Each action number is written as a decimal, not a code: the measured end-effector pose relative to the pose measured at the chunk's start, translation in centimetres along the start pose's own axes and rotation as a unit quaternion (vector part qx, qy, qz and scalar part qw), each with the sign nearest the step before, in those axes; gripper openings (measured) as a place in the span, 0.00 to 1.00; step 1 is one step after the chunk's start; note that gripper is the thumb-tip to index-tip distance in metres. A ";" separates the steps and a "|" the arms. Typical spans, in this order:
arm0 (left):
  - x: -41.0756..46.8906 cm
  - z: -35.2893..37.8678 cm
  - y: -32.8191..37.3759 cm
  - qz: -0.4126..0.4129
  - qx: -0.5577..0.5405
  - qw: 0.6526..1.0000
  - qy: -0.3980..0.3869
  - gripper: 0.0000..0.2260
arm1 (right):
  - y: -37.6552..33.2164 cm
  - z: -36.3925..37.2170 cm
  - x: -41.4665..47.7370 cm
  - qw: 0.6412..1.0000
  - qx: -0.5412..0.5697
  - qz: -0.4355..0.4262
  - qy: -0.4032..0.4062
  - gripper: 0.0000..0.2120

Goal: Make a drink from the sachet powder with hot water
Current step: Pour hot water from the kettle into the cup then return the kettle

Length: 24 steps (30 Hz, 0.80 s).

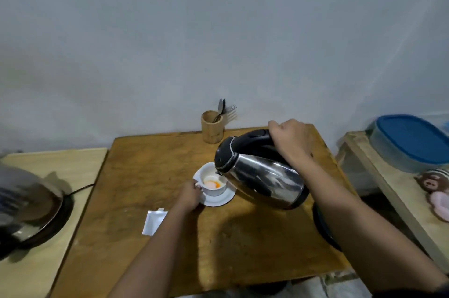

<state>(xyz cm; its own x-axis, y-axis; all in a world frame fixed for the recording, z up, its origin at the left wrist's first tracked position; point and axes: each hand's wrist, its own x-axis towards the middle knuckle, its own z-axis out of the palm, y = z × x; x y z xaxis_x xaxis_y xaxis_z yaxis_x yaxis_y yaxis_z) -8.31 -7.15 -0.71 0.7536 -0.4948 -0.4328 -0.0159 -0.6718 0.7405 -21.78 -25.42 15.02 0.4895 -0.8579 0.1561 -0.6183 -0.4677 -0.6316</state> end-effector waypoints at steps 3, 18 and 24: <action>0.0 -0.3 0.3 0.006 0.016 1.000 -0.009 0.13 | -1.2 1.4 0.2 0.999 -0.033 -0.037 -0.013 0.21; -0.5 -0.9 0.7 0.017 0.036 0.999 -0.022 0.15 | -4.4 3.1 2.0 0.983 -0.137 -0.107 -0.059 0.17; -0.4 -1.0 0.7 0.011 0.038 0.999 -0.024 0.15 | -4.7 3.4 2.0 0.981 -0.146 -0.117 -0.057 0.17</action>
<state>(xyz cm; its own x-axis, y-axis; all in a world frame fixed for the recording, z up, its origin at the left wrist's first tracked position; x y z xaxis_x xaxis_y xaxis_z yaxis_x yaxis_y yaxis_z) -7.94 -6.87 0.51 0.7207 -0.5339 -0.4422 -0.0828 -0.6996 0.7097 -15.82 -24.24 15.73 0.6943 -0.6983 0.1741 -0.6228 -0.7042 -0.3409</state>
